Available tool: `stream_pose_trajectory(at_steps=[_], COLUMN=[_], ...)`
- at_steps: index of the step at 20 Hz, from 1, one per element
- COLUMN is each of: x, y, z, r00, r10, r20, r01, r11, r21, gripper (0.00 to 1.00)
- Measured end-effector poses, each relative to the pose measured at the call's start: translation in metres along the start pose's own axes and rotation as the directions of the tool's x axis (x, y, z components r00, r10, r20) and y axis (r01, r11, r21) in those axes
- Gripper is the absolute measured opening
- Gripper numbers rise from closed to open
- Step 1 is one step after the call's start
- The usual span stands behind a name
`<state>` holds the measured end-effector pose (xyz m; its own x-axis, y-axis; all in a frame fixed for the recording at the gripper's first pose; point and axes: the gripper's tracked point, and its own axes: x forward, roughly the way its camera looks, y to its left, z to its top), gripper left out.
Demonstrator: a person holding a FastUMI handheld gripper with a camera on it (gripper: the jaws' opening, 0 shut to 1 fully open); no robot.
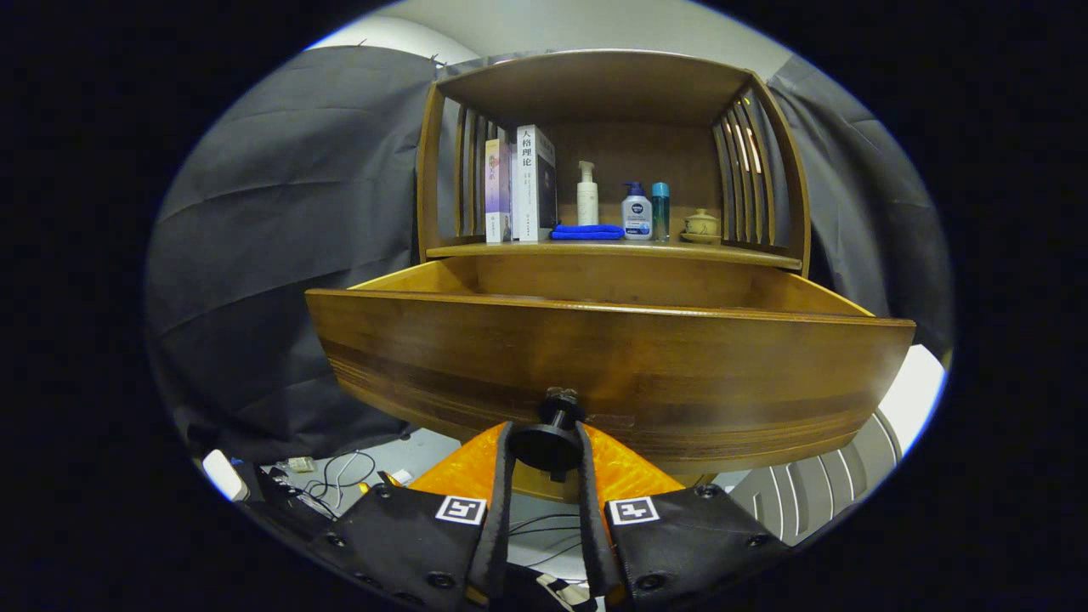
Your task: Pull open the drawer, take out the items inside it, and place them on the countertop above the cabinet.
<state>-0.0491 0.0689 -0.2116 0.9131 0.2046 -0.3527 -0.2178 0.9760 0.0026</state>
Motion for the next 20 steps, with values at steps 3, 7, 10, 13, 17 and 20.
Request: stream_pose_trajectory(at_steps=[3,7,10,13,17,20], x=[-0.015,-0.035,-0.043,-0.043,-0.038,-0.03], y=[-0.001,0.005,0.01,0.008,0.013,0.007], z=[0.021,0.057,0.087,0.117,0.154,0.189], r00=[0.996,0.979,0.968,0.96,0.958,0.949], r10=[-0.017,0.009,0.04,0.06,0.146,0.18], r20=[0.087,0.205,0.248,0.274,0.247,0.26], r01=[0.018,0.001,-0.031,-0.045,-0.129,-0.171], r11=[1.0,0.999,0.999,0.997,0.988,0.984], r21=[-0.017,-0.046,-0.038,-0.061,-0.084,-0.057], gripper=[0.52,0.75,0.98,0.98,0.98,0.98])
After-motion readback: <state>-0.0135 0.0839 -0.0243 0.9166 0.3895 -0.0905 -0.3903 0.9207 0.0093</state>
